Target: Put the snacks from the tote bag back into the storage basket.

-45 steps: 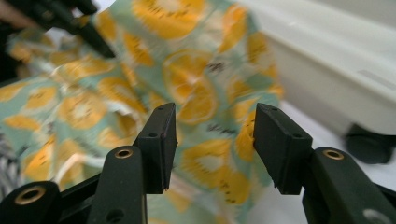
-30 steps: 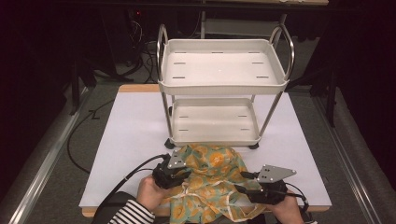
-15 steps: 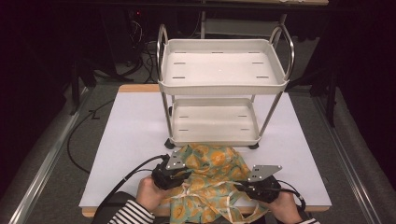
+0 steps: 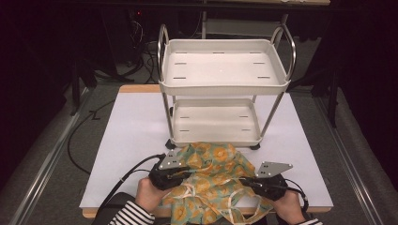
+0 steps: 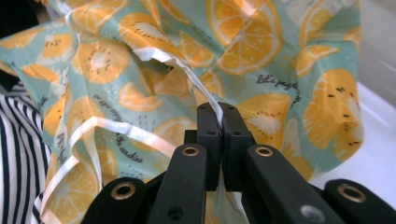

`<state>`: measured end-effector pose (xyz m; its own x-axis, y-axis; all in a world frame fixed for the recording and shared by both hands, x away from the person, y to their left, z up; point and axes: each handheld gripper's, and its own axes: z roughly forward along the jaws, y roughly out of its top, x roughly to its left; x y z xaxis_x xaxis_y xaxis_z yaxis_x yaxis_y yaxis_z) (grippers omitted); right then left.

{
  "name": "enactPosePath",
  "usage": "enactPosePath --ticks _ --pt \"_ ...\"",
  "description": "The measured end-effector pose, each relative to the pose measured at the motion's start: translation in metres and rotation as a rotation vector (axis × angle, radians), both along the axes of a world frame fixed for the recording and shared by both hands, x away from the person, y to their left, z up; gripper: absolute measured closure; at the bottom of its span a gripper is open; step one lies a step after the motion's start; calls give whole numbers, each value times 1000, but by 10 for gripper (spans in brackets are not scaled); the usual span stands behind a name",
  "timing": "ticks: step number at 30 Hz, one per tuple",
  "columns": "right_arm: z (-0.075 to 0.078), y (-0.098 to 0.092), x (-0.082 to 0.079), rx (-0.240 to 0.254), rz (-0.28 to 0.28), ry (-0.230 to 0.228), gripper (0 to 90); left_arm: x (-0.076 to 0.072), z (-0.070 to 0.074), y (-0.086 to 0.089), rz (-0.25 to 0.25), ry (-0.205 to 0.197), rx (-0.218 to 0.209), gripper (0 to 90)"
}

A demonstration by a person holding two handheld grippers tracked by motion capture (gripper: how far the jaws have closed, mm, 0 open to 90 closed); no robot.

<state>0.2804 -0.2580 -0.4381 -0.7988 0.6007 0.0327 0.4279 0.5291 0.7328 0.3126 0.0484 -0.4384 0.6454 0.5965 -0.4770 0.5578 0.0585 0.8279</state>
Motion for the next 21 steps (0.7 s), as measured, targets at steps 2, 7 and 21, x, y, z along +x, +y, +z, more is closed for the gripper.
enactPosePath --ticks 2,7,21 --pt "1 -2 1 15 -8 -8 893 -1 2 0 2 -7 -12 801" --pt "5 -5 0 42 -25 -29 893 -2 3 2 -2 -18 -21 828" --pt "12 -7 7 83 -75 -71 896 3 17 10 -2 -34 -89 874"
